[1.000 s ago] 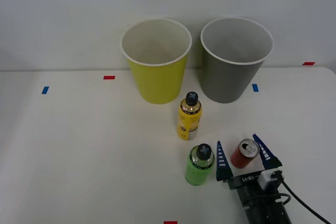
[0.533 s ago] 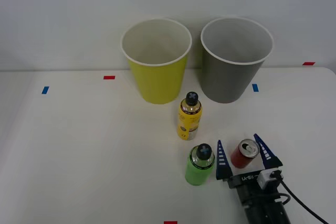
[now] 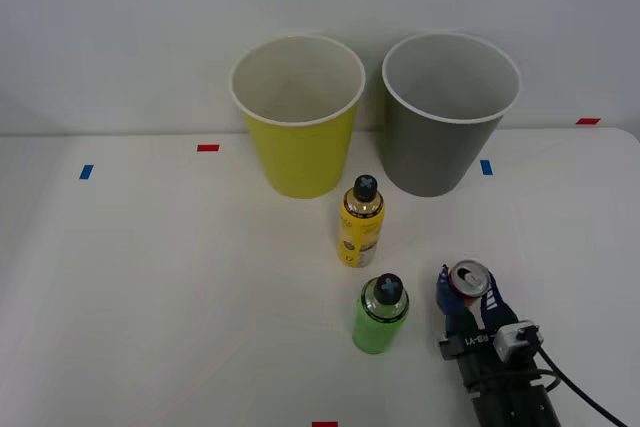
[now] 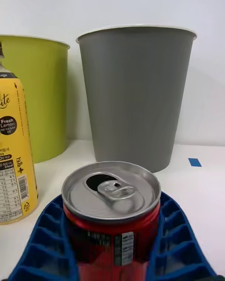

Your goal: Put cans in the gray bin, plastic bottles in the light green bin

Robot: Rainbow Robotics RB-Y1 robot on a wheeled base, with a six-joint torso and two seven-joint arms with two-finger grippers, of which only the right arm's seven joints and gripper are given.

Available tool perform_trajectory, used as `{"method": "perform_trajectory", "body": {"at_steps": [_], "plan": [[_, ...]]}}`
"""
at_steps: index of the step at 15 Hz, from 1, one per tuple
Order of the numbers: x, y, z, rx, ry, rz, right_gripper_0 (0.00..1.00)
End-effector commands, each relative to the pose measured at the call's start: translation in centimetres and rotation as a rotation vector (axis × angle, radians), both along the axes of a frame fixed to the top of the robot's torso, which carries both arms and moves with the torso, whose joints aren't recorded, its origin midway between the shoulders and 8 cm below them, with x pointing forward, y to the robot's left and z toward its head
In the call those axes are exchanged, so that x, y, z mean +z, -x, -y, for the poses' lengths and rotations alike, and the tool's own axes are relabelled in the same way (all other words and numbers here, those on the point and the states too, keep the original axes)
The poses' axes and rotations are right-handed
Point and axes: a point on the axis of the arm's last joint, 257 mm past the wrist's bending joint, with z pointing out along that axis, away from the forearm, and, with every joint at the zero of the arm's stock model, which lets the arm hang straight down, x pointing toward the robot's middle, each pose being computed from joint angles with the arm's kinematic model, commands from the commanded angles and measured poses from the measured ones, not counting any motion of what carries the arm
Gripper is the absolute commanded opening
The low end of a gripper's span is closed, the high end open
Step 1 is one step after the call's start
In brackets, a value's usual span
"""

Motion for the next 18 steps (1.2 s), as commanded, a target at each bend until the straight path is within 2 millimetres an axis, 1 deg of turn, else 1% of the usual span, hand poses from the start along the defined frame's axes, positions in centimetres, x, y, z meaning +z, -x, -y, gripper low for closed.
{"method": "perform_trajectory", "body": {"at_steps": [1,4,6,9,12,14,15,18], "plan": [[-0.1,0.1,0.1,-0.004,0.002,-0.001,0.02],[0.0,0.2,0.1,-0.006,-0.007,0.001,0.03],[0.3,0.9,0.4,-0.004,-0.006,0.004,0.03],[2.5,2.7,1.5,0.011,-0.008,0.010,0.00],[6.4,3.7,1.3,0.041,-0.054,-0.030,0.00],[9.6,3.8,0.7,0.068,-0.152,-0.034,0.00],[11.5,3.5,0.4,0.084,-0.209,-0.028,0.00],[17.7,2.0,-0.7,0.135,-0.312,-0.005,0.00]]}}
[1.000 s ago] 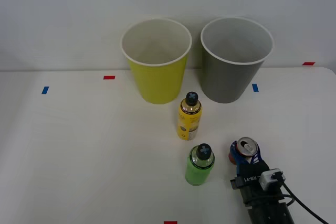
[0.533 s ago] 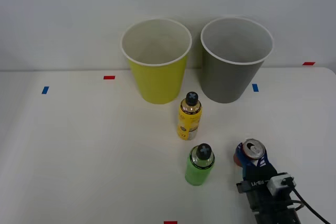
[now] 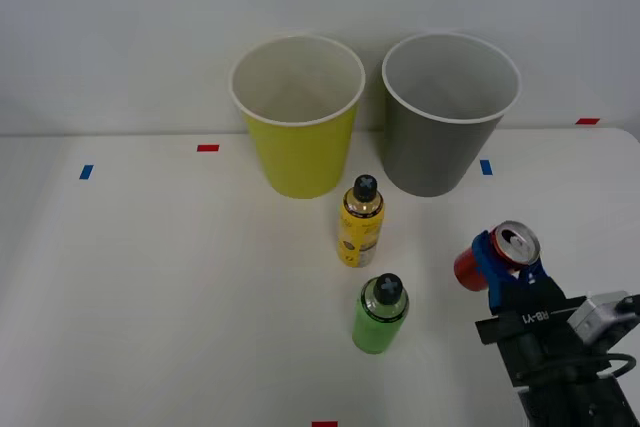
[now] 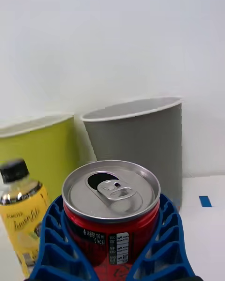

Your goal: Put cans in the gray bin, plastic bottles in the light green bin

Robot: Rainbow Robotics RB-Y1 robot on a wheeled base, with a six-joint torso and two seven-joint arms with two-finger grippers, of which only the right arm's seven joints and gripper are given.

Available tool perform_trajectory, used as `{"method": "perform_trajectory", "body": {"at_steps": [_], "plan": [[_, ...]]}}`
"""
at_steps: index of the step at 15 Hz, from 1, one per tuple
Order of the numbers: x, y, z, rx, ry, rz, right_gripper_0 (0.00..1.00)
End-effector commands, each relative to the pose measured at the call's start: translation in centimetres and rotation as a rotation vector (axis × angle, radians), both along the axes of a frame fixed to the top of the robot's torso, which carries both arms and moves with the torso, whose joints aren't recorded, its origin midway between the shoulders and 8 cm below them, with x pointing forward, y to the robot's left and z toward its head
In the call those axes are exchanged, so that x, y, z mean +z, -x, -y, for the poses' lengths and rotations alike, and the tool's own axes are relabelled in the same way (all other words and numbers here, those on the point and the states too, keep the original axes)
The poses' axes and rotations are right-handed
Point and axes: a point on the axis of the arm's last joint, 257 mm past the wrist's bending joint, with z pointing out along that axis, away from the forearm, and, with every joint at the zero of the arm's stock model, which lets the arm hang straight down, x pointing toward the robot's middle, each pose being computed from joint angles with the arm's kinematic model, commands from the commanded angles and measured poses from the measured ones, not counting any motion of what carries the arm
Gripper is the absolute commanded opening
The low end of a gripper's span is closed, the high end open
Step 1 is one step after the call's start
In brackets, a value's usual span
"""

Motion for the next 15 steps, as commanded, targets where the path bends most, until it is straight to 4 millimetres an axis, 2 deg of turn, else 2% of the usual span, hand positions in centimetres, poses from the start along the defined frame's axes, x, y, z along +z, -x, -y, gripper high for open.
{"method": "perform_trajectory", "body": {"at_steps": [1,2,5,9,12,15], "plan": [[6.2,-1.4,-0.9,0.057,-0.131,0.020,0.00],[8.2,-2.0,-0.8,0.073,-0.179,0.041,0.00],[11.8,-3.7,-0.8,0.113,-0.273,0.096,0.00],[16.9,-7.0,-1.5,0.134,-0.296,0.147,0.00],[19.7,-10.1,-2.0,0.141,-0.265,0.103,0.00],[21.3,-12.6,-2.0,0.136,-0.245,0.032,0.00]]}}
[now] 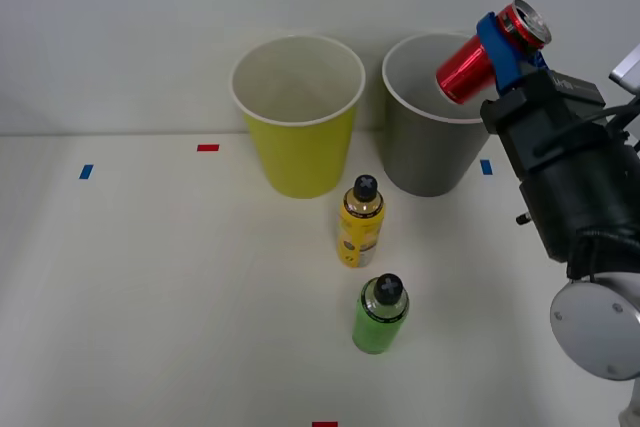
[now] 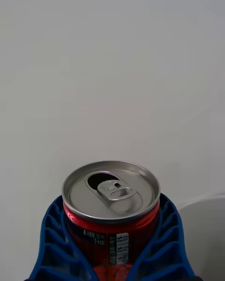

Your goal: Put cans in the gray bin, plastic bottles in the light green bin

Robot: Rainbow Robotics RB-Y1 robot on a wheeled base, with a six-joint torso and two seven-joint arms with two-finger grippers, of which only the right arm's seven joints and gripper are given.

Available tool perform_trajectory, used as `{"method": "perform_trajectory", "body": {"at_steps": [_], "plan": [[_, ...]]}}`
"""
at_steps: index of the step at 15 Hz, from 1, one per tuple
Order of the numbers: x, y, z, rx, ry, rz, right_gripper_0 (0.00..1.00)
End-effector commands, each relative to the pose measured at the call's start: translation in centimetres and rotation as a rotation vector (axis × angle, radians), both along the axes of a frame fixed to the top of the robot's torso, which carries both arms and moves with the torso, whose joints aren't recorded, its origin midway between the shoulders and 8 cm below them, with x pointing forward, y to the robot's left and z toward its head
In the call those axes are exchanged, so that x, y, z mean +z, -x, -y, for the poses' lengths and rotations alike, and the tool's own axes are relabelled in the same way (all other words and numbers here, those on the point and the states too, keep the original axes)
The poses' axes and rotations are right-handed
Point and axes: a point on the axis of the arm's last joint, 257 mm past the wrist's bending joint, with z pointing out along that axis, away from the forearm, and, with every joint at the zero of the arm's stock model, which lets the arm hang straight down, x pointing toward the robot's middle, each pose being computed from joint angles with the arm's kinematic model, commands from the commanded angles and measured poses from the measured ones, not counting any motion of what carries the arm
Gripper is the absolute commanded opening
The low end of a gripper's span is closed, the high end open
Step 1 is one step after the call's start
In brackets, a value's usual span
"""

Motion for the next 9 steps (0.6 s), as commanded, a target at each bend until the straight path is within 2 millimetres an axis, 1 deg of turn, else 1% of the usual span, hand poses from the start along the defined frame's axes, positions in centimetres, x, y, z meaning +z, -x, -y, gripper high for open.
{"method": "perform_trajectory", "body": {"at_steps": [1,4,7,9], "plan": [[2.2,-3.1,0.7,-0.014,-0.001,-0.045,0.00],[1.3,-5.9,0.6,-0.031,-0.025,-0.045,0.00],[1.0,-6.6,0.1,-0.049,0.018,-0.051,0.00],[0.7,-7.9,-0.1,-0.069,0.037,-0.062,0.00]]}}
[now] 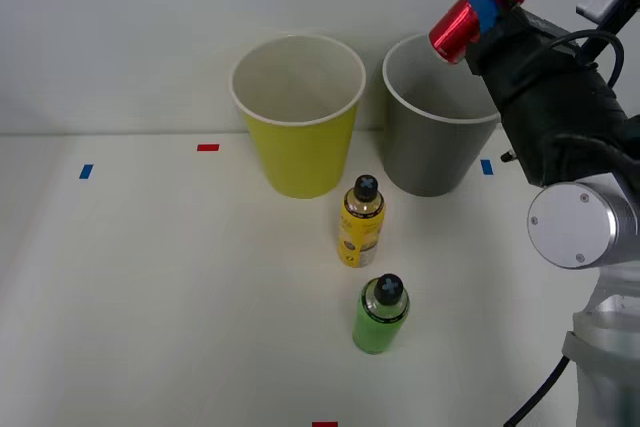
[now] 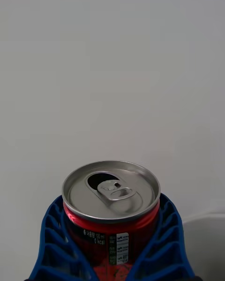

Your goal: Put cans in the gray bin, plastic bottles in the light green bin

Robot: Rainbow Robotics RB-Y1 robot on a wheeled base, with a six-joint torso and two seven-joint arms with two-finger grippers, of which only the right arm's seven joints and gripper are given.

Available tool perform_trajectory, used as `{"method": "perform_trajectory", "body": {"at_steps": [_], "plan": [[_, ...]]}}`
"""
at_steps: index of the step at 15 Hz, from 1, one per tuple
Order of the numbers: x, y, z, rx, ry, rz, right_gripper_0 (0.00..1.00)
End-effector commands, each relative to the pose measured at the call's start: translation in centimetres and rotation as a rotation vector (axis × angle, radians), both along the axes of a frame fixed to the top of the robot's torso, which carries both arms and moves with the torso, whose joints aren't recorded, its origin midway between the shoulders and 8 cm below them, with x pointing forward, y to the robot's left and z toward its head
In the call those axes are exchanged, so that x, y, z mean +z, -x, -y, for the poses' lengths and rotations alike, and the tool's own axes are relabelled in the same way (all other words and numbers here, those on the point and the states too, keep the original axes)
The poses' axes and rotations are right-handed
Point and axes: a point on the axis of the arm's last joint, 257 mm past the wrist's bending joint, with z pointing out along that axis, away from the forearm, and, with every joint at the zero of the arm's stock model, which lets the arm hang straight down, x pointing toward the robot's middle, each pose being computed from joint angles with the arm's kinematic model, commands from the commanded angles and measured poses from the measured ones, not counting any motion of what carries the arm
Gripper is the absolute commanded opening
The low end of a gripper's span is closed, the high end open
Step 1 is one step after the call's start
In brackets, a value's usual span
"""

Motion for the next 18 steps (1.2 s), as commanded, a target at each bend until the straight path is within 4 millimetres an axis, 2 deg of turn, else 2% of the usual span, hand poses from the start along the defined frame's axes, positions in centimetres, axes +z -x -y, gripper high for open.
{"method": "perform_trajectory", "body": {"at_steps": [1,3,5,8,12,14,18], "plan": [[-0.5,-2.3,-0.3,-0.030,0.016,-0.022,0.00],[-0.7,-4.3,-0.5,-0.057,0.029,-0.040,0.00],[-1.1,-5.3,-0.5,-0.089,0.061,-0.051,0.00],[-2.2,-5.9,0.0,-0.110,0.100,-0.070,0.00],[-4.6,-7.4,0.3,-0.136,0.176,-0.115,0.00],[-4.5,-8.5,0.3,-0.144,0.195,-0.120,0.00],[-4.3,-8.8,0.4,-0.153,0.198,-0.120,0.00]]}}
